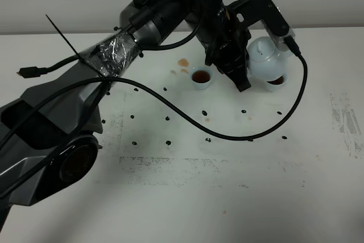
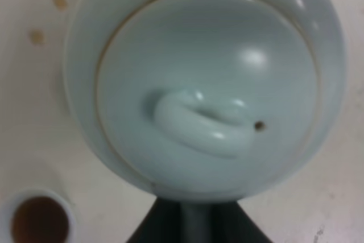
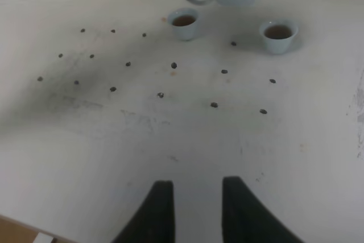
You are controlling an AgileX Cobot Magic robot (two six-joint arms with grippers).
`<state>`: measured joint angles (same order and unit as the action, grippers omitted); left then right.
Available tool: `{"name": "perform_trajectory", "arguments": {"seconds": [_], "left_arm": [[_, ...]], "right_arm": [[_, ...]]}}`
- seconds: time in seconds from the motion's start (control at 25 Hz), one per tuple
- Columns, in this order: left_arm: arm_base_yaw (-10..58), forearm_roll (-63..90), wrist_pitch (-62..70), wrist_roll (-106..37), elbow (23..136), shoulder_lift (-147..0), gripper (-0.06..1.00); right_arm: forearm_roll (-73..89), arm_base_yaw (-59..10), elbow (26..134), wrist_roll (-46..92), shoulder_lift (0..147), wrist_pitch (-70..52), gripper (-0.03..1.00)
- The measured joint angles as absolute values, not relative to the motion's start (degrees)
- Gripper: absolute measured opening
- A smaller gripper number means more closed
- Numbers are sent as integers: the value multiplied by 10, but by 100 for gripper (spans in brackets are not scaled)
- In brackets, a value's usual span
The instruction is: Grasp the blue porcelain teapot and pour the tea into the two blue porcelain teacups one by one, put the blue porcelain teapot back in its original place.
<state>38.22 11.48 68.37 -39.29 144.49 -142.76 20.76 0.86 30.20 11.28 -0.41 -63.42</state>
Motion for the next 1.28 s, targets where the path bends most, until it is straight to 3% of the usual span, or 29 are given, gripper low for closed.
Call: {"name": "perform_trajectory", "arguments": {"seconds": [0.44, 0.92, 1.28], "left_arm": [[431, 72, 681, -395, 1445, -1507, 9], [434, 67, 650, -395, 1445, -1534, 9], [434, 19, 684, -362, 1549, -1534, 9]], "right_arm": [[208, 9, 302, 113, -4, -634, 24], [208, 9, 302, 113, -4, -634, 24], [208, 9, 302, 113, -4, -634, 24]]}}
